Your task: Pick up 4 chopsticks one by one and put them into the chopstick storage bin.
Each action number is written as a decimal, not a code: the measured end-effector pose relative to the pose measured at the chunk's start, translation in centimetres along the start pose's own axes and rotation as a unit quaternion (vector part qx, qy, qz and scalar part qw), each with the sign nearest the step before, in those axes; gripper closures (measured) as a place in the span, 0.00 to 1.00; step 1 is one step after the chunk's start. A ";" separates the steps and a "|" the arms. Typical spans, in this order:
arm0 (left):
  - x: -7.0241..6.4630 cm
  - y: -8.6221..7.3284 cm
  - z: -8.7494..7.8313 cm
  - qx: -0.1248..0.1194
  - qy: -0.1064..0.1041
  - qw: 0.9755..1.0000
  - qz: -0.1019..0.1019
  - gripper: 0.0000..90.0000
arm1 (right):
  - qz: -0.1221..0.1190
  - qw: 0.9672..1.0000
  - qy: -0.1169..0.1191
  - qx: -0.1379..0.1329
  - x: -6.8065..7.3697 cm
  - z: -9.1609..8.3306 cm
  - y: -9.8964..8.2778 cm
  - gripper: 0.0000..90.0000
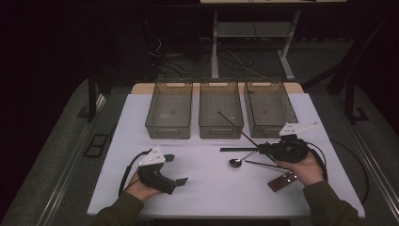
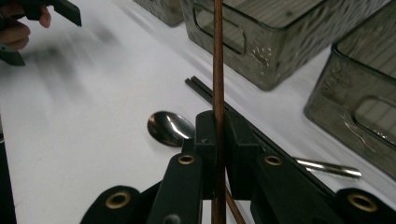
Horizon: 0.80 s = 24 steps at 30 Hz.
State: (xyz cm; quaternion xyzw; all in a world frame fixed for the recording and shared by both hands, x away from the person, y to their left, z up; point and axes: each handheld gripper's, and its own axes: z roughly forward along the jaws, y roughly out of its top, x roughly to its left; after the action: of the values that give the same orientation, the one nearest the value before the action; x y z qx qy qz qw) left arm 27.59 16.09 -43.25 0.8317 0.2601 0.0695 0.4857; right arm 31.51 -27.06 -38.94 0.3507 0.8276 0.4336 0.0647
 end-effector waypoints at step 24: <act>-0.1 0.1 0.2 0.003 -0.001 1.000 -0.007 0.00 | 0.020 1.000 -0.007 -0.018 0.9 3.1 4.0 0.93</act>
State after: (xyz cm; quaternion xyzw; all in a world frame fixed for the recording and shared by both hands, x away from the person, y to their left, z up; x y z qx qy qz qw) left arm 27.59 15.82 -43.30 0.8311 0.2656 0.0649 0.4842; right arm 34.17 -22.89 -37.58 0.3691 0.8120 0.4471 0.0680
